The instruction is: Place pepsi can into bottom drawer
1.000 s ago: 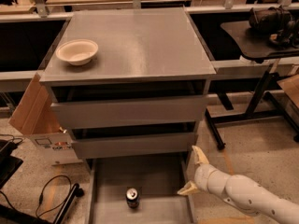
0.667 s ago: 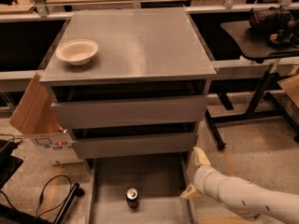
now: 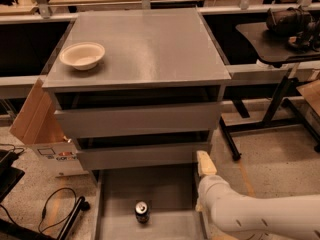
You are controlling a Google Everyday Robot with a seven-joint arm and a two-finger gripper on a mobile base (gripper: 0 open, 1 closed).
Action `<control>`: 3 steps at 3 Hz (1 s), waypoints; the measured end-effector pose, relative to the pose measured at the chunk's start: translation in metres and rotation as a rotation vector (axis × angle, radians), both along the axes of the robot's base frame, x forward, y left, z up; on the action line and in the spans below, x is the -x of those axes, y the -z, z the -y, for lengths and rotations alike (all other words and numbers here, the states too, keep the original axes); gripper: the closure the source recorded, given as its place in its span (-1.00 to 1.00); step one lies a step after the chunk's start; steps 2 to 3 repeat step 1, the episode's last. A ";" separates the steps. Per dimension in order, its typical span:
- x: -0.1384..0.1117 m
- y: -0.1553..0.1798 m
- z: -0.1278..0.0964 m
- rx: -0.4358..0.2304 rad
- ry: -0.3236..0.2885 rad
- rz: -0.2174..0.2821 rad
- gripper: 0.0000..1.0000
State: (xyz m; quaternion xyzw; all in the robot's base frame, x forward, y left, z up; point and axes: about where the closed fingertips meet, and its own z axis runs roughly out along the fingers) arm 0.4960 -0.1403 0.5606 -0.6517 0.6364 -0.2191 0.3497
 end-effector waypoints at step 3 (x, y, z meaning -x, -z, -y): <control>0.012 -0.079 -0.027 0.102 -0.026 0.143 -1.00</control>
Offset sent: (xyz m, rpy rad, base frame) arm 0.0000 0.0000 0.0000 0.0000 0.0000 0.0000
